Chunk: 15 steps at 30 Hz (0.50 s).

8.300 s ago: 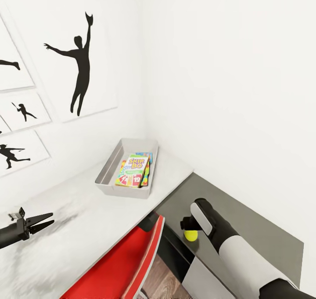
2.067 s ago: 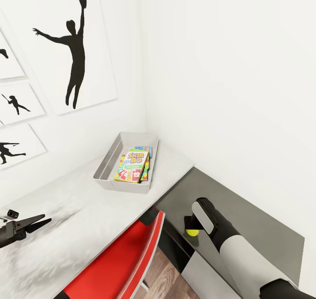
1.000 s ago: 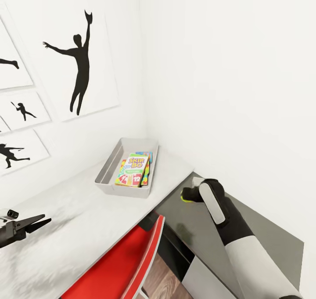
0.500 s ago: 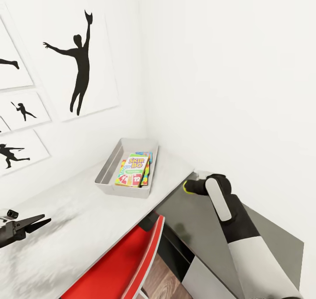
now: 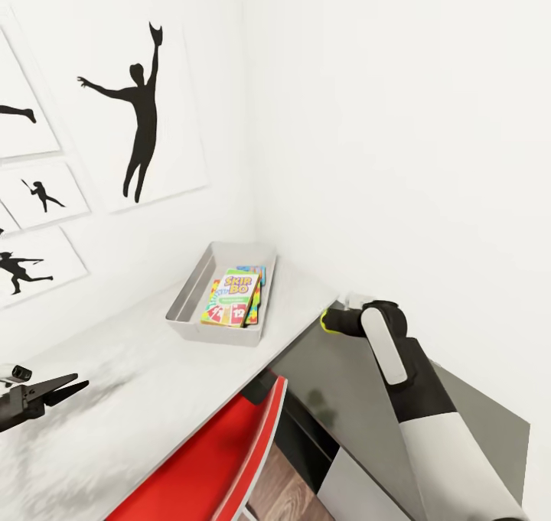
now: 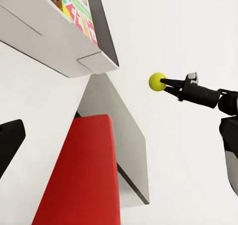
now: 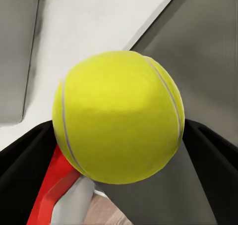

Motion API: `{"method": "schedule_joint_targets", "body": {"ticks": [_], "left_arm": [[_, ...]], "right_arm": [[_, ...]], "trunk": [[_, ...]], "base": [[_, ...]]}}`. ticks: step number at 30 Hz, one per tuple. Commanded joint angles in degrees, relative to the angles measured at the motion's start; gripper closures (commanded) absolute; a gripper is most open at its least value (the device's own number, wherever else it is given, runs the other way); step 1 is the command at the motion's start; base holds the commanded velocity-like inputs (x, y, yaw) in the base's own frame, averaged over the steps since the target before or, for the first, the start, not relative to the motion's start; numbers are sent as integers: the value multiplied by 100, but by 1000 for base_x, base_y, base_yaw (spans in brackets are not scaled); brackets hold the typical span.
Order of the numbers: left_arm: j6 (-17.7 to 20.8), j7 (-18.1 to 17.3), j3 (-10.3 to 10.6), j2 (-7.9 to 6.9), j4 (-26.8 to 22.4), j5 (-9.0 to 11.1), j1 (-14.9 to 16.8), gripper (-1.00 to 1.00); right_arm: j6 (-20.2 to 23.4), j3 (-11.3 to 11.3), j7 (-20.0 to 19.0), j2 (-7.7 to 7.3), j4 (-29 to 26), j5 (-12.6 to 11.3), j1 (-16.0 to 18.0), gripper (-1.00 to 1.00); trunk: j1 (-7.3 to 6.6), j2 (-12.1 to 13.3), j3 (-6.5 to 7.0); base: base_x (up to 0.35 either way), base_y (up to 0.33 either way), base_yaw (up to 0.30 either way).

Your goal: Put all the toys in the child's room - the three board games (two on the bed and one on the table), the two jigsaw puzzles on the table, and the tennis ball on the table - inside the toy box on the table in the child's room.

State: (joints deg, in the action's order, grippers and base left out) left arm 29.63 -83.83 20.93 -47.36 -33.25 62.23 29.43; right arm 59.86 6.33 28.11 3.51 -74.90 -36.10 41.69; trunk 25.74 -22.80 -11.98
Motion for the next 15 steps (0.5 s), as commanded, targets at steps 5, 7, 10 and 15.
{"method": "schedule_joint_targets", "body": {"ticks": [5,7,10,15], "left_arm": [[60,-19,43,-9,3,44,10,-100],[60,-22,43,-9,3,44,10,-100],[60,-26,43,-10,3,44,10,-100],[60,-28,43,-10,3,44,10,-100]], "right_arm": [[14,8,63,1,-136,-55,4,100],[14,4,63,1,-192,-55,-41,100],[14,3,59,1,-289,-55,-81,100],[14,2,55,7,-514,-61,-103,100]], "trunk": [[4,-12,33],[4,-12,52],[4,-12,80],[4,-12,128]], "base": [[-4,0,0],[-52,0,13],[-60,0,40],[-19,0,67]]}}
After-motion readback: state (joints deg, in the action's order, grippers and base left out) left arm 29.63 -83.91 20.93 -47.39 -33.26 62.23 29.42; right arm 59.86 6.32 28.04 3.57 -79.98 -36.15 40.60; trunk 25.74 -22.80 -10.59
